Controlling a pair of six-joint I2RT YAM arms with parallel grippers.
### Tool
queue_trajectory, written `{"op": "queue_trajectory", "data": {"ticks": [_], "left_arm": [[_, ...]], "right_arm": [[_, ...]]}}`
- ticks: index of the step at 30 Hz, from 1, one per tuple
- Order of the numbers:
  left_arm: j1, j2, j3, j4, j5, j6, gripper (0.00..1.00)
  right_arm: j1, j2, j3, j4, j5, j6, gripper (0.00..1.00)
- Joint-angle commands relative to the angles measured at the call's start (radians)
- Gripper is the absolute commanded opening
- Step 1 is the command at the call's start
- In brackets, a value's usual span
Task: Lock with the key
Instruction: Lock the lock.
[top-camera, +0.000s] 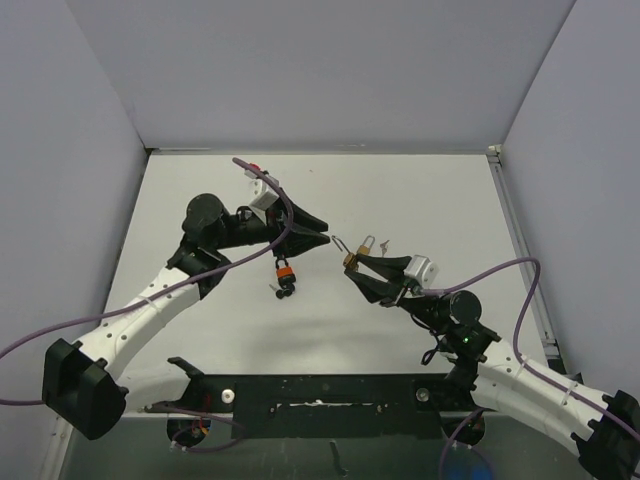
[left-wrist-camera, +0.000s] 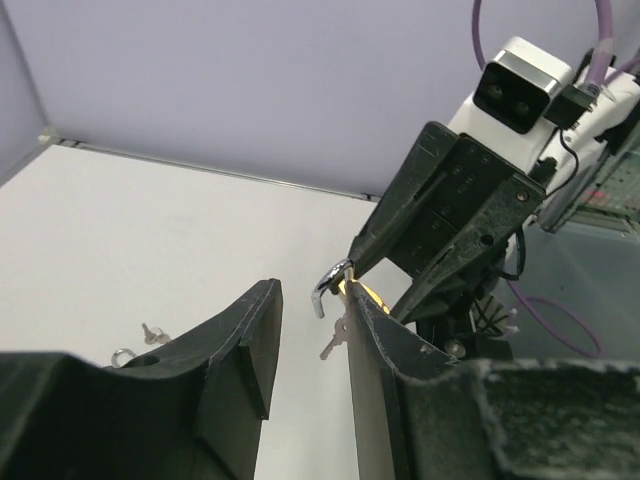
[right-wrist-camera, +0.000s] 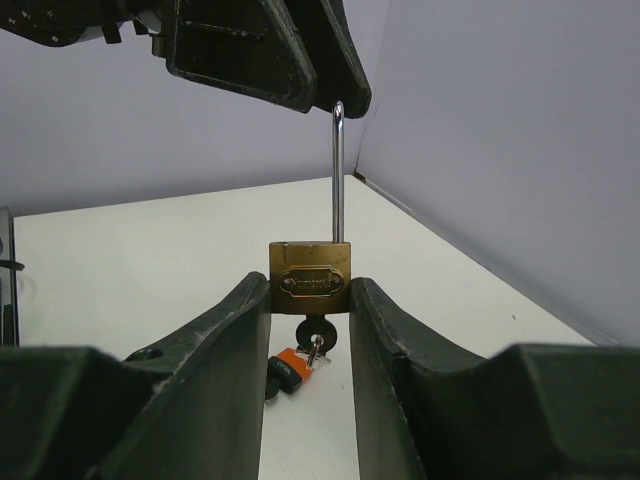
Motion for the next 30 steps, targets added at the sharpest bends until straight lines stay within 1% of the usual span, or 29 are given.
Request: {"op": "queue_trajectory", "data": {"ticks": [1, 10, 14, 20, 26, 30], "left_arm": [[-0.005, -0.08, 0.004, -0.019, -0.129, 0.047, 0.3], [-0.017, -0.053, -0.004, 0.009, -0.07, 0.019, 0.3], [-0.024, -0.045, -0.03, 0.049, -0.039, 0.021, 0.29], [-0.027, -0.029, -0.074, 0.14, -0.026, -0.009, 0.3], [-0.028, 0.009, -0.103, 0.306, -0.032, -0.1, 0.31], [-0.029, 0.028, -0.127, 0.407, -0.064, -0.148, 0.32]], "right_arm": [[-0.005, -0.002, 0.054, 0.094, -0.004, 0.013, 0.0], [-0.004, 0.015, 0.059, 0.108, 0.002, 0.017, 0.0], [-0.005, 0.013, 0.058, 0.124, 0.01, 0.025, 0.0], [-0.003, 0.009, 0.061, 0.142, 0.009, 0.033, 0.0], [-0.002, 0.017, 0.066, 0.147, 0.005, 0.037, 0.0], [0.001, 0.019, 0.068, 0.147, -0.002, 0.04, 0.0]]}}
